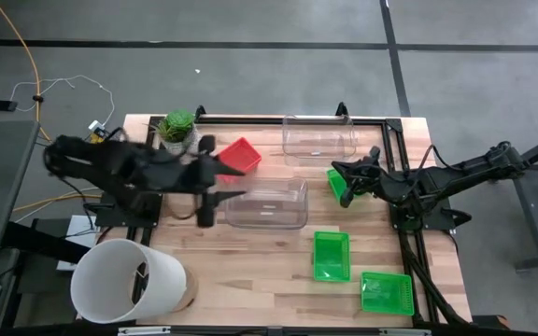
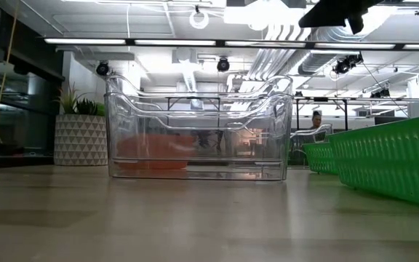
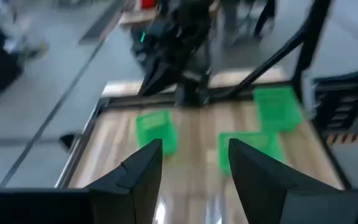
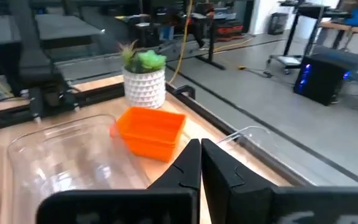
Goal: Stack baskets by color
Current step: Stack the top transparent bin on the bottom transparent bins
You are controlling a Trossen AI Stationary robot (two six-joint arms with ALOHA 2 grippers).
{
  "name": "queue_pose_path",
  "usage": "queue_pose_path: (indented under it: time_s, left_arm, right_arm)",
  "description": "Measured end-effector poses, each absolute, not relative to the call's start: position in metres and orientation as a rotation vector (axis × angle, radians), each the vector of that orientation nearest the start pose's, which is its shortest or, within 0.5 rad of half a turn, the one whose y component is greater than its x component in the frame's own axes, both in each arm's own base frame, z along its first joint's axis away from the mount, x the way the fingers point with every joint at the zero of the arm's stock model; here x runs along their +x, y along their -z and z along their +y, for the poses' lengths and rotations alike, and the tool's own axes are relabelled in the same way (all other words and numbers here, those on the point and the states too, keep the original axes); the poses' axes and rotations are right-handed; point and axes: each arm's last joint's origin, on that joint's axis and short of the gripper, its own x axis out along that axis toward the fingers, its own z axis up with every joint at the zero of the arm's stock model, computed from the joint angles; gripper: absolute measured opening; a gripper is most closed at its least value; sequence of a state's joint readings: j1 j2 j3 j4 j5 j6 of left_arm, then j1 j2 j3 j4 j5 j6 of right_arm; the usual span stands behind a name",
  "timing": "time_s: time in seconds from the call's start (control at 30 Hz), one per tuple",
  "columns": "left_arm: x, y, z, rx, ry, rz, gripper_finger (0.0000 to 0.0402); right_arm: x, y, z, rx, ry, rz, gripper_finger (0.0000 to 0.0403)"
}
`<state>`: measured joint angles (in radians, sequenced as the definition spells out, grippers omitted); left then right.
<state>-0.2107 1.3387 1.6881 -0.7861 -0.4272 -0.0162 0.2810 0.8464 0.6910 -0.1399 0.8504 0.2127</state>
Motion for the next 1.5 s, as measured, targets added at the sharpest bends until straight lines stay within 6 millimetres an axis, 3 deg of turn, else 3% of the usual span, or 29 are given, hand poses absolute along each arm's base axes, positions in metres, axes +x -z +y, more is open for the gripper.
queue_pose_path:
  time_s: [0.1,0.33,0.57,0.8,1.0,1.2,1.37,1.5]
  left_arm:
    - [0.229,-0.432,-0.042,0.123,-0.189,0.301,0.0172]
    - [0.187,-0.344,-0.033,0.085,-0.190,0.087,0.0172]
    - [0.154,-0.297,-0.029,0.022,-0.132,-0.102,0.0172]
    - [0.143,-0.273,-0.029,-0.004,-0.116,-0.103,0.0172]
    - [0.144,-0.267,-0.032,-0.041,-0.118,-0.074,0.0172]
    - [0.147,-0.266,-0.036,-0.040,-0.094,-0.066,0.0172]
    - [0.146,-0.265,-0.037,-0.040,-0.087,-0.058,0.0172]
    - [0.146,-0.264,-0.038,-0.041,-0.086,-0.047,0.0172]
  right_arm:
    - [0.179,-0.297,0.030,0.066,0.550,0.194,0.0000]
    - [0.181,-0.295,0.031,0.087,0.547,0.198,0.0000]
    - [0.187,-0.290,0.032,0.073,0.549,0.221,0.0000]
    - [0.192,-0.286,0.033,0.051,0.561,0.241,0.0000]
    - [0.192,-0.289,0.026,0.084,0.673,0.201,0.0009]
    - [0.208,-0.303,-0.007,0.113,0.705,0.322,0.0107]
    - [0.226,-0.297,-0.045,0.138,0.722,0.628,0.0202]
    - [0.233,-0.284,-0.072,0.119,0.719,0.899,0.0242]
